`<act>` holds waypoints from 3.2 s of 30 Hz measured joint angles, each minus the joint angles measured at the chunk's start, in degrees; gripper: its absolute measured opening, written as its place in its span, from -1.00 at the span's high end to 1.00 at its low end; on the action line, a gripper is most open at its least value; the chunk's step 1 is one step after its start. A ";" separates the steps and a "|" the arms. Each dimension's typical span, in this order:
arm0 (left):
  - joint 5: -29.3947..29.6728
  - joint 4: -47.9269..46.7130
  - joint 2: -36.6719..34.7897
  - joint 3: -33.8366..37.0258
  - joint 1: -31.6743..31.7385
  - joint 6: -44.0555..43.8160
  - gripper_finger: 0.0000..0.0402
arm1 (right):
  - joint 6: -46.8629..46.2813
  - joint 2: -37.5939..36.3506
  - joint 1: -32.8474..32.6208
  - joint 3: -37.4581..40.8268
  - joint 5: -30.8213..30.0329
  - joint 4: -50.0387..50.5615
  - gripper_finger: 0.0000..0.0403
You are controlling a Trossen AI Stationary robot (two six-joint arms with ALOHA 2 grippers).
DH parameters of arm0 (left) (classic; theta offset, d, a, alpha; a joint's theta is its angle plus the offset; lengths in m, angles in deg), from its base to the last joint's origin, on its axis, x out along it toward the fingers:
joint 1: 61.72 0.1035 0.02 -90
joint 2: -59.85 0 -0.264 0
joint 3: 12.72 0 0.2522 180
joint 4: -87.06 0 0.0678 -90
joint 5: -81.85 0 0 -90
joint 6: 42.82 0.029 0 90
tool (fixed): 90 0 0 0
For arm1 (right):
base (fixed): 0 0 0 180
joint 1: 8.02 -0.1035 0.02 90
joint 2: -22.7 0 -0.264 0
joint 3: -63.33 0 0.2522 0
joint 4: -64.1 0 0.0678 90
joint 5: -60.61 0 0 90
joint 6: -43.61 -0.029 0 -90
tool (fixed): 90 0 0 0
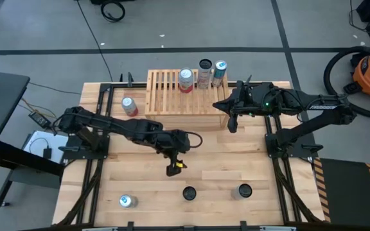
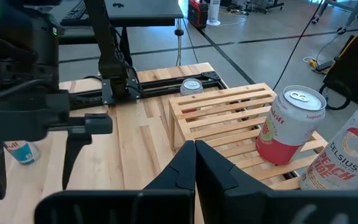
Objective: Place canned beverage on shelf
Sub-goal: Put the bottom white yellow soda can on the shelf
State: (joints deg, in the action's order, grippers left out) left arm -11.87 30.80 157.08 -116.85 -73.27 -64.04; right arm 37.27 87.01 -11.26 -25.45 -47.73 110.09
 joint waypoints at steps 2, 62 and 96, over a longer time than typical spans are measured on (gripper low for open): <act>-0.04 0.29 0.00 0.00 0.16 -0.56 -0.57 | 0.01 0.00 -0.02 0.00 0.00 0.02 0.95; 11.47 14.58 1.75 0.02 -13.81 2.93 -0.56 | -0.58 0.02 -0.01 0.02 0.34 0.04 0.95; 12.89 13.90 12.18 -0.13 -17.77 -1.07 -0.56 | -0.62 0.02 -0.01 0.02 0.47 0.49 0.95</act>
State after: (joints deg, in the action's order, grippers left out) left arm 1.02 44.70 169.26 -116.98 -91.04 -65.11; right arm 36.64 87.03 -11.27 -25.43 -47.26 110.58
